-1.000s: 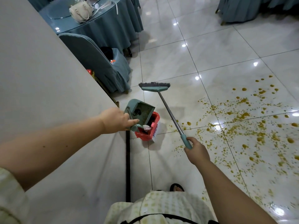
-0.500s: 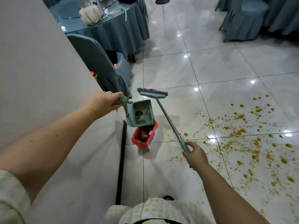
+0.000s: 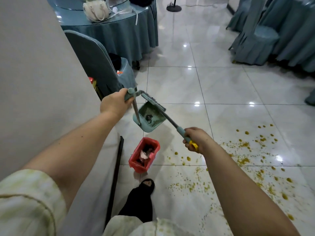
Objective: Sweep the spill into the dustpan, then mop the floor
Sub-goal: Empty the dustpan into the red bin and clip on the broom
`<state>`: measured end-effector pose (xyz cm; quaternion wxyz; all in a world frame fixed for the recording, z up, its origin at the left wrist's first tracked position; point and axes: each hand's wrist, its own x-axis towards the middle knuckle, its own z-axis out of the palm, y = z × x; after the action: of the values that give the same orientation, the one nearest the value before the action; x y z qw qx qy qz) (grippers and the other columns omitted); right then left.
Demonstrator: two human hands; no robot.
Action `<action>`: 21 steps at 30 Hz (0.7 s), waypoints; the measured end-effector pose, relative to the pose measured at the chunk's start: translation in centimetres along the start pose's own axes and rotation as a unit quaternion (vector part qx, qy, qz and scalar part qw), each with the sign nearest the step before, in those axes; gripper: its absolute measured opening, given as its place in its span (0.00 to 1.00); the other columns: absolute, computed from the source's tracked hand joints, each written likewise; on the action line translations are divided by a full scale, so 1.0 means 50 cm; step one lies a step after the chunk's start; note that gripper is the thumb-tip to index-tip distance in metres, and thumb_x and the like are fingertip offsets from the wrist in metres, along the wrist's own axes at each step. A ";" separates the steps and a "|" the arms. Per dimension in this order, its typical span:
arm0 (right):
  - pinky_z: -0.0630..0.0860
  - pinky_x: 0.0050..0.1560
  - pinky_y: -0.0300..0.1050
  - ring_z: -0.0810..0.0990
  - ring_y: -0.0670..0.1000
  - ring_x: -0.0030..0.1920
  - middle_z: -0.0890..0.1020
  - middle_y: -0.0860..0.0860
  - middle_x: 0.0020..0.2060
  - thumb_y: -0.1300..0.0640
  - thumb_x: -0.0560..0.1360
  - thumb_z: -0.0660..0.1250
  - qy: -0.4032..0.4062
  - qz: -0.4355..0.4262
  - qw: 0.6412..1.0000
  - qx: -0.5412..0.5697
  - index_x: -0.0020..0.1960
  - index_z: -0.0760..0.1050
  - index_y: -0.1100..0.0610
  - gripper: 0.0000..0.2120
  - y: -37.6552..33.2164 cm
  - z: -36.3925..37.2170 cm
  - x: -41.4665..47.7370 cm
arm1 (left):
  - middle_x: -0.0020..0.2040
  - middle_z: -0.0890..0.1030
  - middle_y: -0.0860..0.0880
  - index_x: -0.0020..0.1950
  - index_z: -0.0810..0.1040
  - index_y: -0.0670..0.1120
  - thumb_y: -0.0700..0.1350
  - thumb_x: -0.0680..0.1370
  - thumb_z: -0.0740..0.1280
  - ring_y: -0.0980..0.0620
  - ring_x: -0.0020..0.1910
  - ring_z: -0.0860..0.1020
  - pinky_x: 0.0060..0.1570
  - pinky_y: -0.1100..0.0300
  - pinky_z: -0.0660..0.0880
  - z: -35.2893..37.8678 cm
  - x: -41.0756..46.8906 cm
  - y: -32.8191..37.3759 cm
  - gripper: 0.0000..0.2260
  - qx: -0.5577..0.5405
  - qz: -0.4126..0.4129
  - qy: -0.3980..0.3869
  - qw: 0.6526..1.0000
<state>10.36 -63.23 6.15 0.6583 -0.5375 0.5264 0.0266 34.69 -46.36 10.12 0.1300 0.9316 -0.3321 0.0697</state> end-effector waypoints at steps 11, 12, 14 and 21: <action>0.70 0.27 0.40 0.74 0.55 0.25 0.76 0.61 0.31 0.57 0.76 0.61 -0.056 -0.046 0.997 -0.002 0.56 0.77 0.62 0.13 -0.278 0.180 0.289 | 0.46 0.82 0.46 0.56 0.73 0.50 0.59 0.80 0.58 0.42 0.43 0.79 0.35 0.56 0.70 0.257 0.336 -0.071 0.15 -0.014 0.029 -0.116 0.993; 0.69 0.27 0.40 0.74 0.56 0.25 0.76 0.61 0.31 0.57 0.76 0.60 -0.053 -0.044 0.998 0.008 0.55 0.77 0.62 0.13 -0.291 0.192 0.322 | 0.46 0.82 0.46 0.56 0.73 0.49 0.59 0.80 0.58 0.42 0.43 0.79 0.35 0.56 0.68 0.281 0.357 -0.073 0.15 -0.011 0.038 -0.125 0.991; 0.67 0.27 0.41 0.74 0.56 0.26 0.76 0.63 0.31 0.60 0.76 0.55 -0.051 -0.040 0.996 0.059 0.56 0.77 0.62 0.15 -0.312 0.209 0.381 | 0.46 0.81 0.47 0.55 0.73 0.49 0.60 0.80 0.58 0.43 0.43 0.79 0.35 0.56 0.67 0.327 0.394 -0.077 0.15 -0.015 0.048 -0.147 0.988; 0.72 0.30 0.43 0.76 0.54 0.30 0.80 0.60 0.35 0.70 0.78 0.61 0.005 -0.092 0.995 0.050 0.62 0.74 0.59 0.15 -0.338 0.240 0.537 | 0.48 0.81 0.49 0.58 0.73 0.53 0.63 0.78 0.57 0.46 0.45 0.80 0.39 0.55 0.76 0.457 0.466 -0.109 0.18 -0.010 0.080 -0.218 0.973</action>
<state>40.41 -75.78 -3.33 0.6811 -0.5502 0.4789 -0.0631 57.07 -62.89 -7.77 0.0575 0.8936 -0.4262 -0.1285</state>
